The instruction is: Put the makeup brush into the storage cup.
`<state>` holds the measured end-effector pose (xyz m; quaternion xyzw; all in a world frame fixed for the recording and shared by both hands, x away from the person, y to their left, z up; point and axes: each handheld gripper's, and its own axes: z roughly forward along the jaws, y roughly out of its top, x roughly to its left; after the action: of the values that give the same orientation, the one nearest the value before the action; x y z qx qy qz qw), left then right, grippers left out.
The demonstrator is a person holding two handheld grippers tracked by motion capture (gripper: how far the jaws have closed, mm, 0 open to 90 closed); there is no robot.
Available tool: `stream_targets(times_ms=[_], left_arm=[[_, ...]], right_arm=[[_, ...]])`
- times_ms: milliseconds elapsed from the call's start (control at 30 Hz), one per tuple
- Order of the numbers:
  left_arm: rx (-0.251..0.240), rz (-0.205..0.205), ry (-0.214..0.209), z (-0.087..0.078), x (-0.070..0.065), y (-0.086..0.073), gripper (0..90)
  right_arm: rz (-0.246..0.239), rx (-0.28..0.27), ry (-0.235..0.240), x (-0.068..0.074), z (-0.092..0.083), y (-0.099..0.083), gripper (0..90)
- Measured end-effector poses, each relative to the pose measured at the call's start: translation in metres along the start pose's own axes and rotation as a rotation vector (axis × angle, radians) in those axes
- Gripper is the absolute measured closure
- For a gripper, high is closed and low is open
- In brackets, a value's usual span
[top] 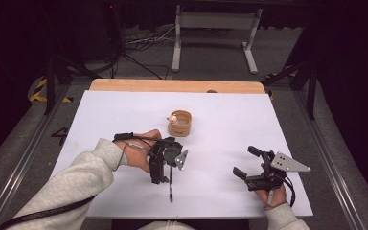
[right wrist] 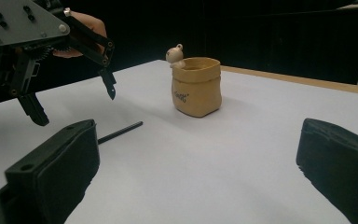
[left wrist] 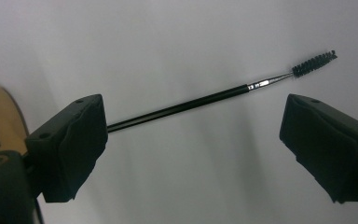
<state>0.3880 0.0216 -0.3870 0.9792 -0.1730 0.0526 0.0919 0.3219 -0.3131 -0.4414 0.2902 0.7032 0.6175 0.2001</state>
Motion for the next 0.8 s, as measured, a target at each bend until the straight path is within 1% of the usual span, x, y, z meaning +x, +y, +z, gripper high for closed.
stream_targets(times_ms=[33, 67, 267, 300, 333, 367, 433, 467, 500, 533, 567, 600, 667, 700, 767, 800], left_arm=[[-0.008, -0.006, -0.010, 0.002, -0.001, 0.001, 8.8], [0.000, 0.003, -0.012, 0.003, -0.001, 0.001, 9.0], [-0.006, 0.005, -0.013, 0.007, -0.001, 0.003, 9.5], [-0.005, 0.018, -0.018, 0.008, 0.000, 0.004, 9.5], [-0.010, 0.009, -0.016, 0.009, -0.002, 0.004, 9.3], [-0.008, 0.017, -0.016, 0.010, -0.002, 0.005, 9.3], [-0.018, 0.011, -0.022, 0.013, -0.003, 0.004, 9.0], [-0.009, 0.015, -0.021, 0.014, -0.003, 0.004, 9.0], [-0.016, 0.017, -0.023, 0.015, -0.003, 0.004, 8.9], [-0.010, 0.010, -0.024, 0.016, -0.004, 0.003, 8.9], [-0.010, 0.025, -0.028, 0.016, -0.003, 0.004, 8.9], [0.000, 0.028, -0.028, 0.017, -0.003, 0.004, 8.9], [-0.006, 0.029, -0.032, 0.019, -0.004, 0.004, 8.9], [-0.003, 0.036, -0.033, 0.020, -0.003, 0.005, 8.9], [-0.003, 0.034, -0.038, 0.021, -0.004, 0.005, 8.9], [-0.002, 0.037, -0.046, 0.023, -0.003, 0.006, 8.9]], right_arm=[[-0.002, 0.000, 0.001, 0.000, 0.000, 0.000, 0.0], [-0.005, 0.001, 0.001, 0.000, 0.000, 0.000, 0.0], [0.003, -0.004, -0.002, -0.001, 0.000, 0.000, 0.0], [0.003, -0.005, -0.001, -0.001, 0.000, 0.000, 0.0], [0.003, -0.006, 0.001, -0.001, 0.000, 0.000, 0.0], [0.003, -0.006, 0.001, -0.001, 0.000, 0.000, 0.0], [0.002, -0.006, -0.001, -0.001, 0.000, 0.000, 0.0], [0.003, -0.007, -0.001, -0.001, 0.000, 0.000, 0.0], [0.002, -0.008, -0.001, -0.001, 0.000, 0.000, 0.0], [0.003, -0.006, -0.001, -0.001, 0.000, 0.000, 0.0], [0.002, -0.005, -0.002, -0.001, 0.000, 0.000, 0.0], [0.003, -0.005, -0.001, -0.001, 0.000, 0.000, 0.0], [-0.001, -0.004, 0.000, -0.001, 0.000, 0.000, 0.0], [-0.001, -0.004, 0.000, -0.001, 0.000, 0.000, 0.0], [-0.002, -0.003, 0.000, -0.001, 0.000, 0.000, 0.0], [-0.002, -0.003, 0.000, -0.001, 0.000, 0.000, 0.0]])
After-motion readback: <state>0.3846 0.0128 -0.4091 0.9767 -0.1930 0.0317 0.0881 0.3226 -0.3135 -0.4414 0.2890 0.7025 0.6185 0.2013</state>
